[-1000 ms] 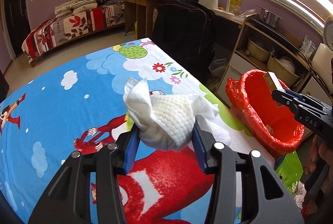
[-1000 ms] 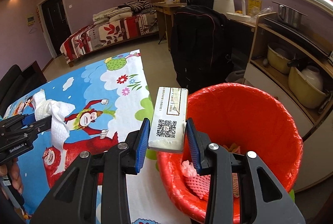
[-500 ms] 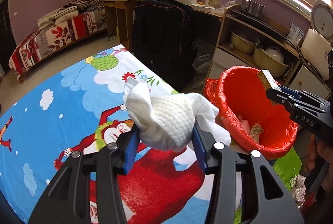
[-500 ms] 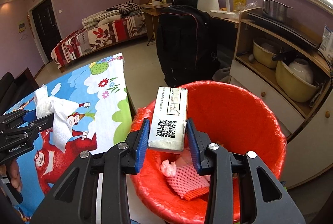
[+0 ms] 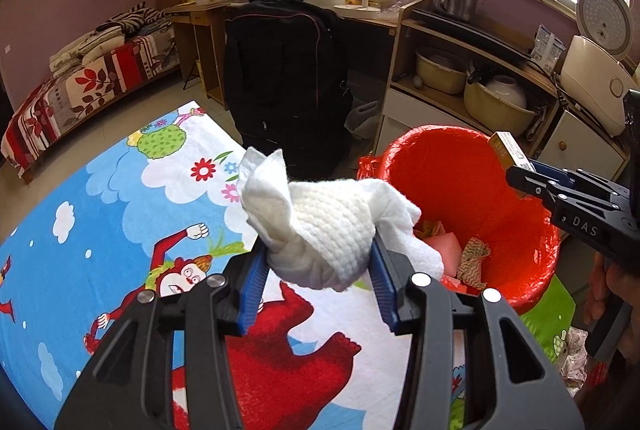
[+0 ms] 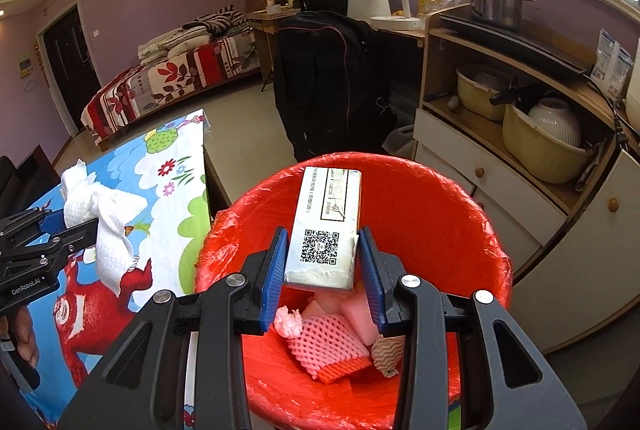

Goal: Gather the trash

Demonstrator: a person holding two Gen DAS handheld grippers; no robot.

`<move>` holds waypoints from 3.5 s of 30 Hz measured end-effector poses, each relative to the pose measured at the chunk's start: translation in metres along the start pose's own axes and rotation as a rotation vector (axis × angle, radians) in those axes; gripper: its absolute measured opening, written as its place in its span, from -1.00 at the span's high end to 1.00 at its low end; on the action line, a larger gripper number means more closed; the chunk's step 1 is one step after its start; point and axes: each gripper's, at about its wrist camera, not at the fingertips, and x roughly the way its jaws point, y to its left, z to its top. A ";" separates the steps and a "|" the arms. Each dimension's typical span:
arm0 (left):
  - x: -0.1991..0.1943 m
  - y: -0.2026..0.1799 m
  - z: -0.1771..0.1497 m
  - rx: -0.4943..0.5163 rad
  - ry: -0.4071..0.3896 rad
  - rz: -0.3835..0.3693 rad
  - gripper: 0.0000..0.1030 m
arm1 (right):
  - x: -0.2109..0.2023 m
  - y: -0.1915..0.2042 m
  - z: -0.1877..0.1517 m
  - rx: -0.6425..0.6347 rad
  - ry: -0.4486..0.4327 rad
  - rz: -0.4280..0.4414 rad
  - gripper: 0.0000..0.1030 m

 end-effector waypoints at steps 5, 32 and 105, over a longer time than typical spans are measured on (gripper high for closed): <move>0.005 -0.011 0.005 0.024 0.001 -0.014 0.11 | -0.002 -0.011 0.001 0.012 -0.002 -0.011 0.31; 0.049 -0.074 0.041 0.158 0.017 -0.063 0.11 | 0.019 -0.045 0.010 0.032 0.023 -0.015 0.31; 0.013 -0.075 -0.017 0.048 0.077 -0.209 -0.90 | -0.033 -0.046 -0.046 -0.003 0.046 0.013 -0.64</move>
